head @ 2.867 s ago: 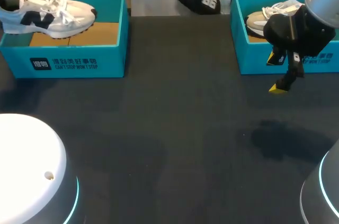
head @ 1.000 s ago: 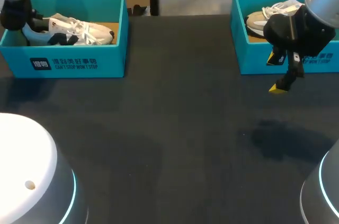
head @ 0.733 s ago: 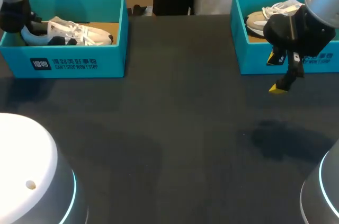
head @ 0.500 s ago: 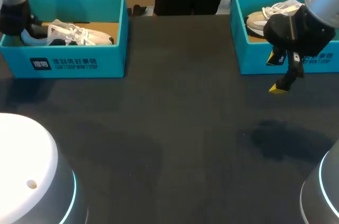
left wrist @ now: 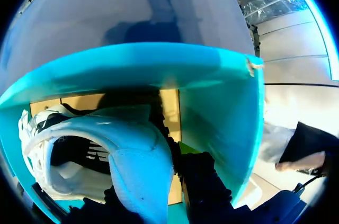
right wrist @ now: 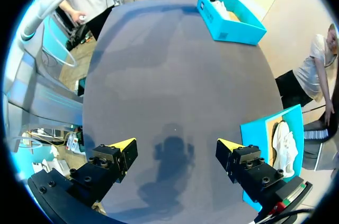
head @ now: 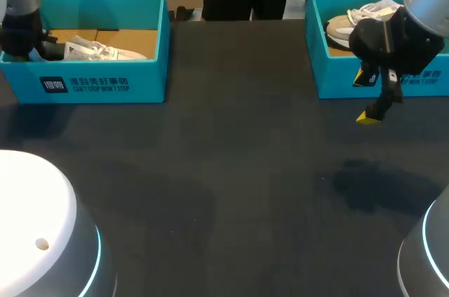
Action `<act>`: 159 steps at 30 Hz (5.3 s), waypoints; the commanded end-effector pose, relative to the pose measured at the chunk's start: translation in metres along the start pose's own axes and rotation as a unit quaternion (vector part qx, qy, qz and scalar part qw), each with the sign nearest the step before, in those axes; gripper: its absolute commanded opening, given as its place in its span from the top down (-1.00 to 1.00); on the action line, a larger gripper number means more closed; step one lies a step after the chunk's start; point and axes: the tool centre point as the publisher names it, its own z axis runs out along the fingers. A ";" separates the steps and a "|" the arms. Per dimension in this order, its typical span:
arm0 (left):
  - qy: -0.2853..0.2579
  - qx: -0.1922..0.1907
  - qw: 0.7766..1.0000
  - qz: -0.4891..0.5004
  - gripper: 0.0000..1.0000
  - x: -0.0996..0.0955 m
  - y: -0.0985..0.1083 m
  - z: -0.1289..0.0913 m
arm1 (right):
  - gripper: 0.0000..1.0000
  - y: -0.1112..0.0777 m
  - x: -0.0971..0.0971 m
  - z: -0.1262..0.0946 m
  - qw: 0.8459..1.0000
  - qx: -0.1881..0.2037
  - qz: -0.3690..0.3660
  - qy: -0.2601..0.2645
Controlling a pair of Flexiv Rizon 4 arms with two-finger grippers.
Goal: Take the shoe out of the shoebox, open the shoe tongue, remove and reinsert the insole, then place the shoe into the shoebox
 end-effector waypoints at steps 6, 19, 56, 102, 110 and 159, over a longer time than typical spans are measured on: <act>0.008 0.018 1.000 -0.003 1.00 -0.005 0.003 0.016 | -1.00 0.001 -0.001 0.001 1.000 0.001 0.000 0.001; -0.010 0.017 1.000 0.009 -0.87 -0.004 -0.003 -0.001 | -1.00 0.001 -0.001 0.001 1.000 0.001 0.000 0.001; -0.091 0.004 0.996 -0.023 -1.00 0.039 -0.019 -0.128 | -1.00 -0.021 -0.047 -0.005 0.978 0.008 0.207 -0.015; -0.091 0.004 0.996 -0.023 -1.00 0.039 -0.019 -0.128 | -1.00 -0.061 -0.195 -0.053 0.772 -0.050 0.616 -0.150; -0.091 0.004 0.996 -0.023 -1.00 0.039 -0.019 -0.128 | -1.00 -0.074 -0.253 -0.032 0.717 -0.015 0.654 -0.239; -0.091 0.004 0.996 -0.023 -1.00 0.039 -0.019 -0.128 | -1.00 -0.178 -0.420 -0.006 0.657 0.074 0.698 -0.275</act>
